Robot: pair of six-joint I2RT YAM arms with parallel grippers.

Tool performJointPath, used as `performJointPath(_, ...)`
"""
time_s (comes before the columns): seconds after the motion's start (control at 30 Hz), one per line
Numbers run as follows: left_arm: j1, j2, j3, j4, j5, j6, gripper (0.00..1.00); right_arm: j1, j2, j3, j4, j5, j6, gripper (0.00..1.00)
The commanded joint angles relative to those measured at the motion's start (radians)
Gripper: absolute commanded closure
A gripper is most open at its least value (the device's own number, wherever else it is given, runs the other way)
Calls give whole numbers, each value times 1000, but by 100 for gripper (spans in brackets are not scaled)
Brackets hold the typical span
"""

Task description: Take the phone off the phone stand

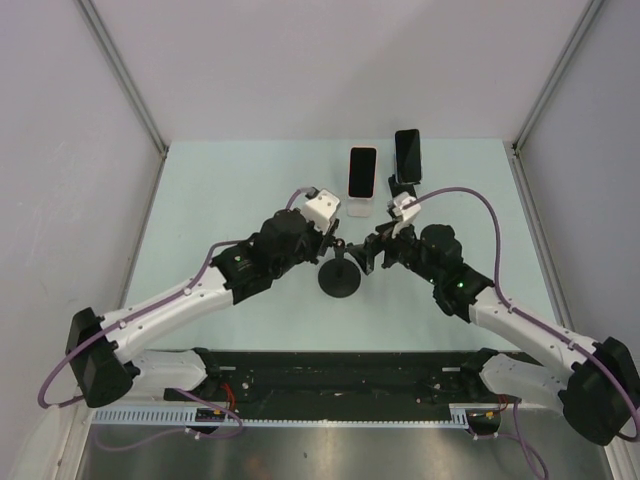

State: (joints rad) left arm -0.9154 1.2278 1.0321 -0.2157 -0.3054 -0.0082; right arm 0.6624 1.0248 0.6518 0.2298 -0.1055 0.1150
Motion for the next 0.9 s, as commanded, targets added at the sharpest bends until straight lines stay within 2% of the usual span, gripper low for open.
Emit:
performJointPath(0.0,39,-99,-20,70,141,54,93,35,57,-1,89,-108,-81,1)
performJointPath(0.2,43,-134,-46,70,219,45,92,52,161,0,177,-148,-104,7)
performJointPath(0.37,41,-152,-60,72,230,28,92,54,236,3,241,-194,-113,14)
performJointPath(0.63,43,-143,-60,70,275,14,91,80,343,29,263,-220,-158,26)
performJointPath(0.83,41,-139,-63,72,298,-19,89,105,373,32,278,-194,-173,46)
performJointPath(0.87,41,-137,-66,73,298,-24,88,115,374,32,281,-189,-176,53)
